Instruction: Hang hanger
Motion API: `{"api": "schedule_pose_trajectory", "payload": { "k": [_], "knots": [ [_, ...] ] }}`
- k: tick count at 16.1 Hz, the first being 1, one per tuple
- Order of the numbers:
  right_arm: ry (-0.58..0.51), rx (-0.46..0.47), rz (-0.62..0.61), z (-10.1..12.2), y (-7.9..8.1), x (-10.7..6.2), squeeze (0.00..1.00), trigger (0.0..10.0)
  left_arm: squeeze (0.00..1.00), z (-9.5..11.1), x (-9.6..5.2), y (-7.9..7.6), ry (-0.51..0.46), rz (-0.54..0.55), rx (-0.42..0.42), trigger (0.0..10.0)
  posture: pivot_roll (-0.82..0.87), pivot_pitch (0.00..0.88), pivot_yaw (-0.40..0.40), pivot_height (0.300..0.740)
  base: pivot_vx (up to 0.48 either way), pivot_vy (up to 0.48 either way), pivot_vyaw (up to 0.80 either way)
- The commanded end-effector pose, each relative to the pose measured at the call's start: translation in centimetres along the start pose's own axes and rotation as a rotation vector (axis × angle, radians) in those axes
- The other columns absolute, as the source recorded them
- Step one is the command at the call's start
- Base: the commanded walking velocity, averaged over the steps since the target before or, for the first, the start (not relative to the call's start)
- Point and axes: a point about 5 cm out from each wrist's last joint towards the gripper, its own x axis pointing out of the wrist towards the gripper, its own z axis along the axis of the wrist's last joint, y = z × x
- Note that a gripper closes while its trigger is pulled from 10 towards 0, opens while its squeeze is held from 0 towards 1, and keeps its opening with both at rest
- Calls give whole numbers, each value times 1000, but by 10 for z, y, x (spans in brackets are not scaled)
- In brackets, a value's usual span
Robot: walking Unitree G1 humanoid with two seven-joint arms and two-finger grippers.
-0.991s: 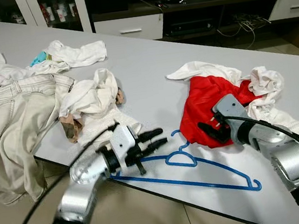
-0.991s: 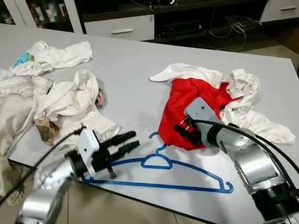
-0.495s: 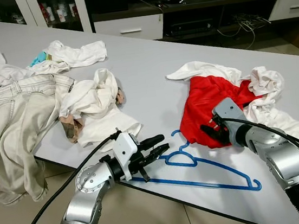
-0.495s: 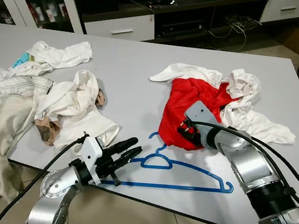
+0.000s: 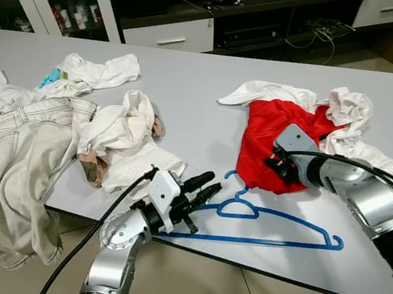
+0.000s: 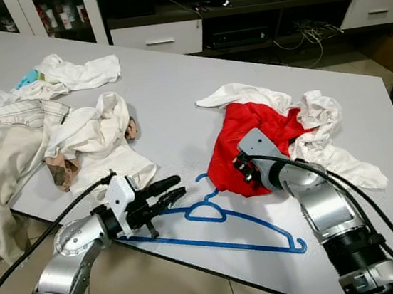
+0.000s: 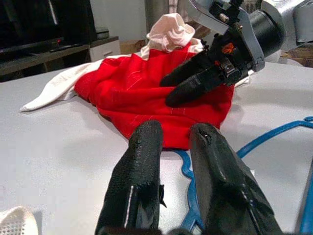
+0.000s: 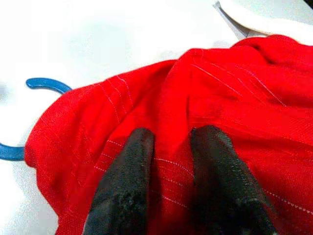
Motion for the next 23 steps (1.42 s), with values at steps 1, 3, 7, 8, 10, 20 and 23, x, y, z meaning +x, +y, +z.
{"api": "schedule_pose_trajectory", "payload": {
  "k": [1,3,7,8,10,20,23],
  "knots": [
    [-5,-35,7,4,-2,0,0,0,0,3,2,3,-2,2,23,10000,-48,0,-24,740,0,0,0],
    [0,-34,15,3,-1,0,0,0,0,4,3,4,-2,3,26,10000,-49,0,-23,740,0,0,0],
    [3,-29,53,2,3,0,0,0,0,5,4,5,-3,6,34,10000,-50,0,-22,740,0,0,0],
    [-4,-22,45,4,0,1,0,0,0,5,4,6,-5,6,36,10000,-52,0,-21,740,0,0,0],
    [-39,-6,10,15,-8,6,0,0,0,6,5,6,-7,5,39,10000,-54,0,-20,740,0,0,0],
    [-388,-32,-205,115,-50,-7,0,0,0,5,5,5,-6,24,42,10000,-32,0,-34,740,0,0,0],
    [-504,-86,-305,146,-70,-17,0,0,0,5,8,5,-8,14,45,10000,-51,0,-23,740,0,0,0]
  ]
}}
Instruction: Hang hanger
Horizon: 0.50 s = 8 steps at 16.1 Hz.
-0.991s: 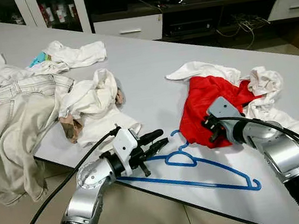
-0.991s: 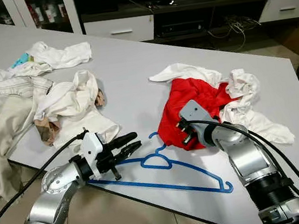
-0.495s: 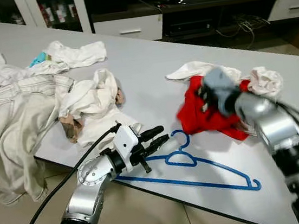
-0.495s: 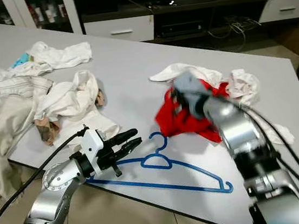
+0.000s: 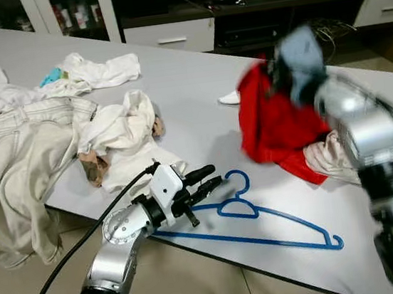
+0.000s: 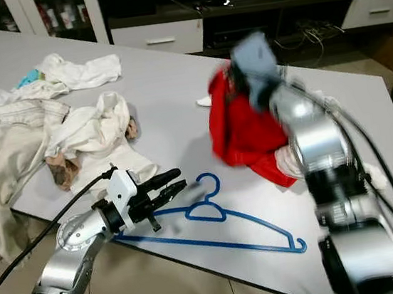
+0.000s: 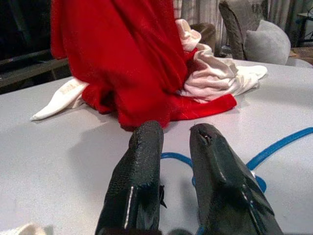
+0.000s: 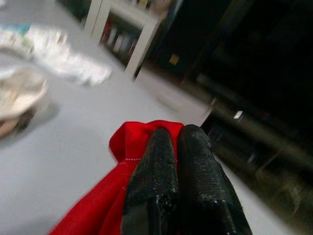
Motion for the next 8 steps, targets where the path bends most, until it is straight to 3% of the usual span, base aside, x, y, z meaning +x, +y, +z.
{"api": "schedule_pose_trajectory", "payload": {
  "k": [1,4,8],
  "knots": [
    [-38,-31,-52,11,-14,1,0,0,0,0,2,1,5,-9,13,10000,-51,0,-23,740,0,0,0],
    [-98,-56,-94,32,-26,10,0,0,0,1,4,2,5,-7,16,10000,-46,0,-26,740,0,0,0],
    [-221,-60,-56,61,-13,24,0,0,0,-1,1,0,8,5,15,10000,-29,0,-37,740,0,0,0]
  ]
}}
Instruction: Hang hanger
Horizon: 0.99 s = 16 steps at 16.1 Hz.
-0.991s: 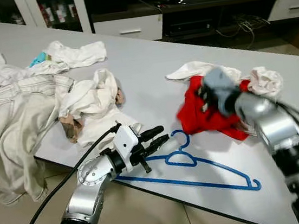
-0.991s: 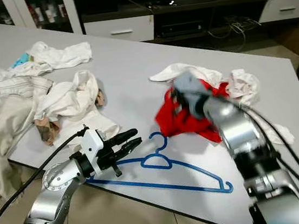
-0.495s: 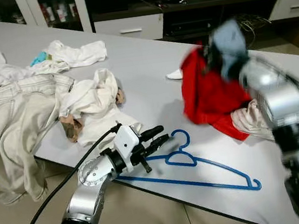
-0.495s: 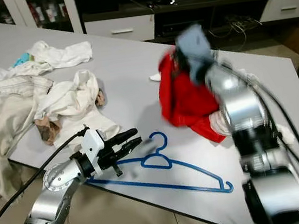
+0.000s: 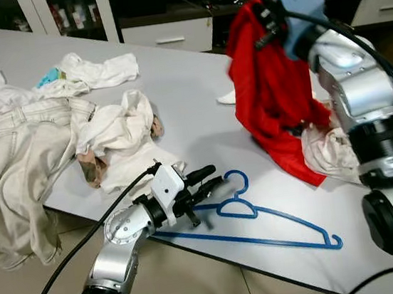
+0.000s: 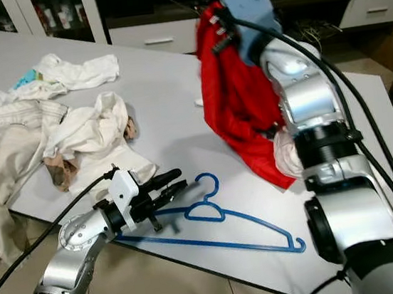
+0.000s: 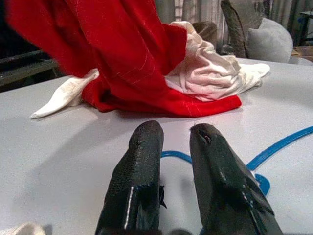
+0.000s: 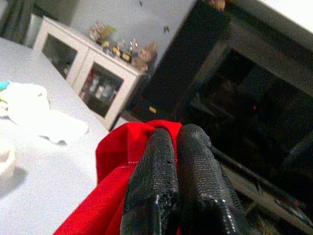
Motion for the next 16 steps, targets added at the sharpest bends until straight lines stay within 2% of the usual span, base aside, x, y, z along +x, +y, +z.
{"api": "schedule_pose_trajectory", "payload": {
  "k": [1,5,7,9,11,12,13,14,15,16],
  "knots": [
    [-79,-23,-1,20,1,8,0,0,0,1,1,-1,-2,-1,12,10000,-25,0,-39,740,0,0,0],
    [-160,-17,27,40,7,19,0,0,0,1,1,-2,-4,3,12,10000,-24,0,-42,740,0,0,0],
    [-197,26,56,47,14,23,0,0,0,1,1,-3,-5,6,11,10000,-24,0,-43,740,0,0,0],
    [-217,56,90,49,22,25,0,0,0,1,1,-3,-5,6,10,10000,-27,0,-41,740,0,0,0],
    [-285,94,136,68,37,32,0,0,0,0,2,-3,-2,-2,10,10000,-43,0,-30,740,0,0,0],
    [-287,94,148,70,40,33,0,0,0,0,2,-4,-1,-5,11,10000,-43,0,-30,740,0,0,0],
    [-239,80,219,62,55,38,0,0,0,1,5,-3,-2,-8,13,10000,-43,0,-30,740,0,0,0],
    [-151,74,278,41,71,39,0,0,0,2,7,-2,-6,-9,15,10000,-43,0,-30,740,0,0,0],
    [-113,65,301,31,78,39,0,0,0,3,7,-2,-8,-8,16,10000,-41,0,-31,740,0,0,0],
    [-56,56,357,15,92,35,0,3961,0,3,7,-3,-11,-7,17,10000,-38,0,-32,740,0,0,0]
  ]
}}
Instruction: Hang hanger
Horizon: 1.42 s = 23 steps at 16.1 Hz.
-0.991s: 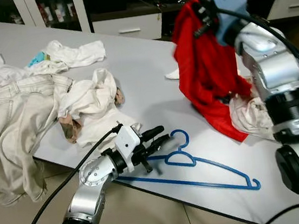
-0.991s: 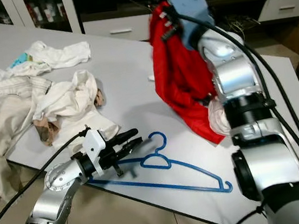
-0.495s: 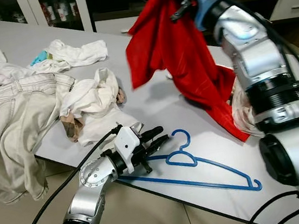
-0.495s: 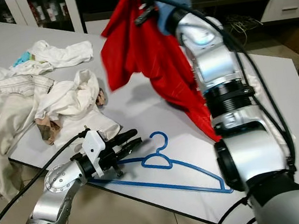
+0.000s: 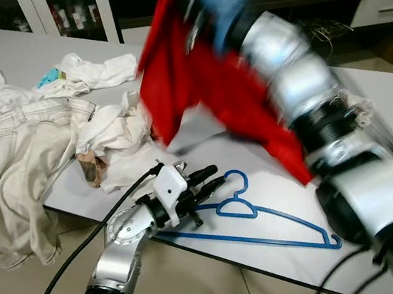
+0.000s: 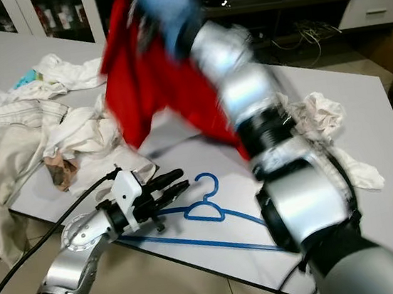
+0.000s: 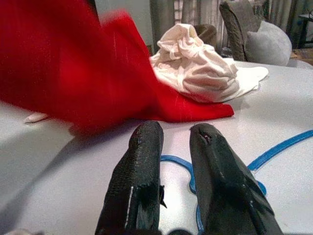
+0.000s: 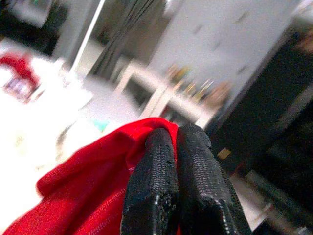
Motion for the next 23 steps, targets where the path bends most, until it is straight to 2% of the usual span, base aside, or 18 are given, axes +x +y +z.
{"api": "schedule_pose_trajectory", "payload": {
  "k": [1,2,3,4,5,9,10,12,13,14,15,16,17,18,19,21,22,23],
  "knots": [
    [53,-14,77,-14,14,-1,0,10000,0,2,1,1,1,-2,19,10000,-36,0,-33,740,0,0,0],
    [69,4,147,-23,32,-3,0,10000,0,1,0,0,3,0,16,10000,-37,0,-33,740,0,0,0],
    [74,9,167,-25,38,-3,0,10000,0,0,-1,-1,5,0,16,10000,-38,0,-32,740,0,0,0],
    [70,21,179,-26,42,-4,886,10000,0,0,-1,-1,5,0,16,10000,-38,0,-32,740,0,0,0],
    [63,45,191,-27,45,-5,1000,10000,0,1,0,-1,4,-1,15,10000,-38,0,-31,740,0,0,0],
    [96,135,183,-41,50,-14,976,10000,0,2,3,-1,0,-10,19,10000,-45,0,-26,740,0,0,0],
    [105,185,207,-43,49,-20,0,10000,0,2,3,-1,0,-12,19,10000,-53,0,-21,740,0,0,0],
    [85,237,195,-39,43,-25,0,10000,0,2,3,-1,2,-15,20,10000,-54,0,-20,740,0,0,0],
    [72,280,146,-38,32,-29,0,10000,0,2,3,-1,1,-16,21,10000,-52,0,-21,740,0,0,0],
    [67,309,62,-39,14,-37,0,10000,0,2,4,0,-1,-15,21,10000,-53,0,-21,740,0,0,0],
    [67,314,35,-39,8,-39,0,10000,0,2,4,0,-1,-14,21,10000,-53,0,-21,740,0,0,0],
    [91,311,-37,-46,-7,-52,0,10000,0,2,4,0,-1,-12,22,10000,-56,0,-20,740,0,0,0],
    [119,309,-69,-51,-15,-62,0,10000,0,2,4,0,-1,-12,21,10000,-57,0,-19,740,0,0,0],
    [132,308,-78,-54,-16,-66,0,10000,0,2,4,0,-1,-13,21,10000,-60,0,-18,740,0,0,0],
    [192,302,-110,-67,-21,-81,122,10000,0,2,3,-1,0,-15,21,10000,-61,0,-17,740,0,0,0],
    [290,306,-155,-87,-25,-101,114,10000,0,2,4,-1,0,-16,20,10000,-64,0,-16,740,0,0,0],
    [321,307,-162,-93,-25,-107,110,10000,0,2,4,-1,0,-16,20,10000,-64,0,-16,740,0,0,0],
    [387,319,-178,-106,-23,-120,110,10000,0,2,2,0,2,-14,20,10000,-67,0,-14,740,0,0,0]
  ]
}}
